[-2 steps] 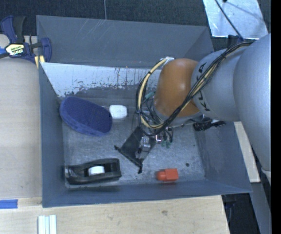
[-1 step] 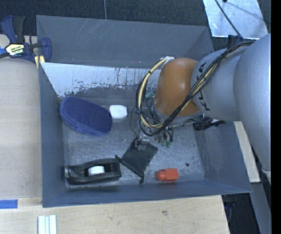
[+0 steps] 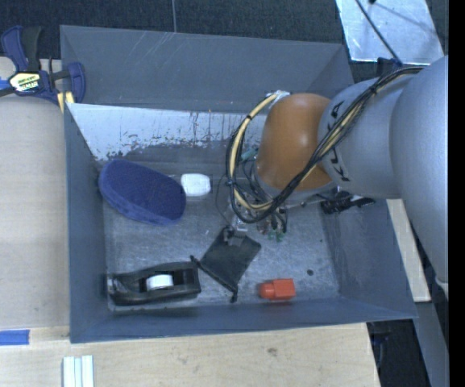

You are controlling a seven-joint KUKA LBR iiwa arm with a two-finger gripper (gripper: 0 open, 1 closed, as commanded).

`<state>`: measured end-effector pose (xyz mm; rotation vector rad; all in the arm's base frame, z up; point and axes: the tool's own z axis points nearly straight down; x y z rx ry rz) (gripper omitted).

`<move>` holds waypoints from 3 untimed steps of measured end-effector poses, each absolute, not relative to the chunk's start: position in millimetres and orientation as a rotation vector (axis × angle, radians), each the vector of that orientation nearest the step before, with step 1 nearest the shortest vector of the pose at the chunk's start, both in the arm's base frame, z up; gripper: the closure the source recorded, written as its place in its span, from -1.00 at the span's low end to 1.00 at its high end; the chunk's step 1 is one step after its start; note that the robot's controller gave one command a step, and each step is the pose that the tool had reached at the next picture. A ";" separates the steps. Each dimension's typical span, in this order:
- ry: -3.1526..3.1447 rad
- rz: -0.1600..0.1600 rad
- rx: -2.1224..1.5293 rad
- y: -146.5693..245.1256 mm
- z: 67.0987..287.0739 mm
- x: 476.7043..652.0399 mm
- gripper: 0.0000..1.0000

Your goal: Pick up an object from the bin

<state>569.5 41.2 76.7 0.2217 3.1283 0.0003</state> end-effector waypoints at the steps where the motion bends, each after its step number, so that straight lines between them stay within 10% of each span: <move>1: 3.126 0.002 0.221 40.6 122.7 571.5 1.00; 3: 3.127 0.001 0.218 39.8 180.6 575.2 1.00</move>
Offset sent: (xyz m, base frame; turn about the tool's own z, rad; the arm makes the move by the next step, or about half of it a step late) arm 0.0001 0.0000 0.0429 0.0000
